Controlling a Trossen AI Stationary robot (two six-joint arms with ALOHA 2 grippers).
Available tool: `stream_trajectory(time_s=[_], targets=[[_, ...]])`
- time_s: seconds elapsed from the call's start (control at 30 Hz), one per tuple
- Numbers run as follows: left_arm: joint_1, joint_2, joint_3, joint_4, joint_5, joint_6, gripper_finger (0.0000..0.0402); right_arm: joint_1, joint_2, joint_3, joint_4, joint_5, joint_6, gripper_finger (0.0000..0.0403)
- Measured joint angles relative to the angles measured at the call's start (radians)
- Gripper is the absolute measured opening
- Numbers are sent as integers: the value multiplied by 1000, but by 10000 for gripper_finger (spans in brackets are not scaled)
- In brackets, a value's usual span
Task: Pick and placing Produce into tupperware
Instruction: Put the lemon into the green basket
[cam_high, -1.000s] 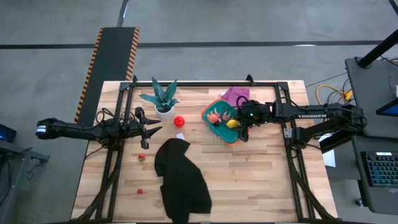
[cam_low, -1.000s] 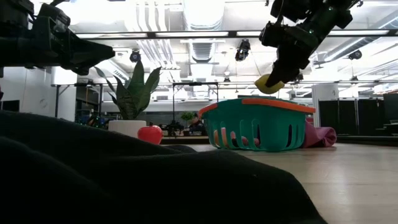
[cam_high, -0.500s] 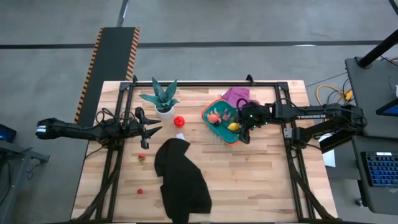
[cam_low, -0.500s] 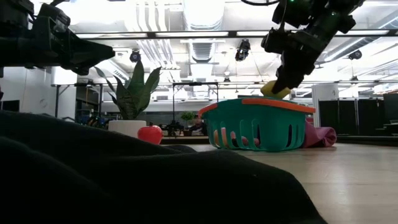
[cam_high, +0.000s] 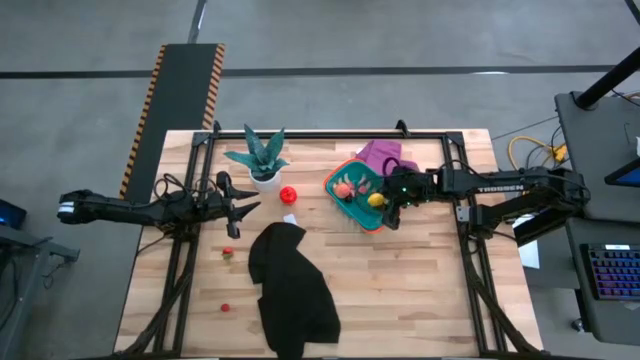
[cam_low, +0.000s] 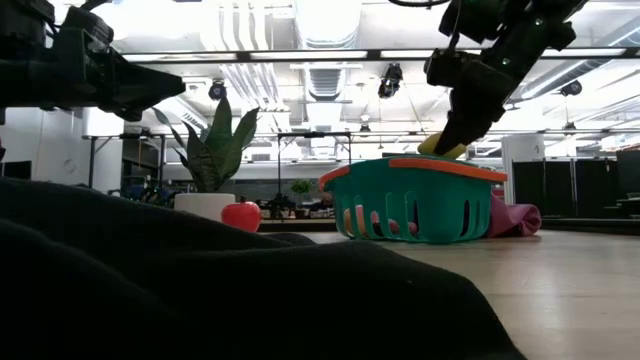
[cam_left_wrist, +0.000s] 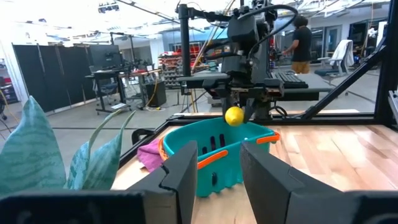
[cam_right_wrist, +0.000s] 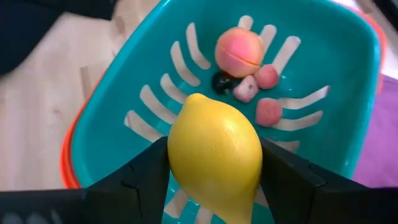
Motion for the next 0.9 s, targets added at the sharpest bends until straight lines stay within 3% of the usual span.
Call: stream_trajectory(time_s=[0.17,0.4,0.57,0.9], targets=[[0,0,0,0,-4,4,108,17,0,0,-1,81,32,205],[0,0,0,1,-29,5,108,30,13,1,6,86,181,205],[0,0,0,1,-31,5,108,56,103,32,3,146,271,205],[0,0,0,1,-31,3,108,54,271,166,-19,185,275,205]])
